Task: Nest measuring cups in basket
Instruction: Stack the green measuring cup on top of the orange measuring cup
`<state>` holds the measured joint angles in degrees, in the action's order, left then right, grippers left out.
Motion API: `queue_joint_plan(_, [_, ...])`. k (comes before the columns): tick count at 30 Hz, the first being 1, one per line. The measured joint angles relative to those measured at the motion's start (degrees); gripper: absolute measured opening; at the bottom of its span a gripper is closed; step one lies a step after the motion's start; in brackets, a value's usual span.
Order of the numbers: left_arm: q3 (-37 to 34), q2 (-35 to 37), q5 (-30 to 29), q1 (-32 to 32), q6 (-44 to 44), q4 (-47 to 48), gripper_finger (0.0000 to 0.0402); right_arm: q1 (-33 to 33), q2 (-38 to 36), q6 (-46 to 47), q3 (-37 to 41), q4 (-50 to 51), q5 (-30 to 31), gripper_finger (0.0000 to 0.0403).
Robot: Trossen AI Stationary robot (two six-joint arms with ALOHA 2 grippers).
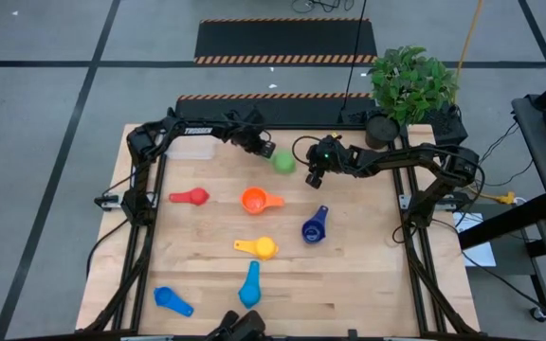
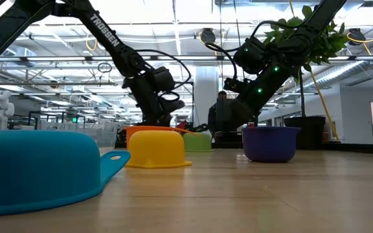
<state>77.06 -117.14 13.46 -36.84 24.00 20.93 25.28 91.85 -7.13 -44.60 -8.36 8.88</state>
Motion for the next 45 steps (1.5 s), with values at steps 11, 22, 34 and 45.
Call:
queue_joint_plan(11, [-0.04, 4.88, 1.02, 0.28, -9.28, -0.64, 0.0006, 0.0, -3.86, 0.16, 0.0, 2.88, 0.05, 0.0142])
queue_joint_plan(22, [-0.07, 18.83, -17.77, 10.86, -23.22, 5.16, 0.0006, -6.53, -16.92, 3.37, 0.0, 5.97, 0.07, 0.0142])
queue_joint_plan(34, [-0.02, 22.0, -47.07, 34.25, -39.83, 1.64, 0.0005, -16.54, -16.28, -3.2, 0.0, -5.94, 0.01, 0.0142])
queue_joint_plan(45, [-0.02, 22.33, -56.21, 42.23, -47.88, 1.72, 0.0009, -19.79, -11.64, -12.93, 0.0, -19.64, 3.1, 0.0142])
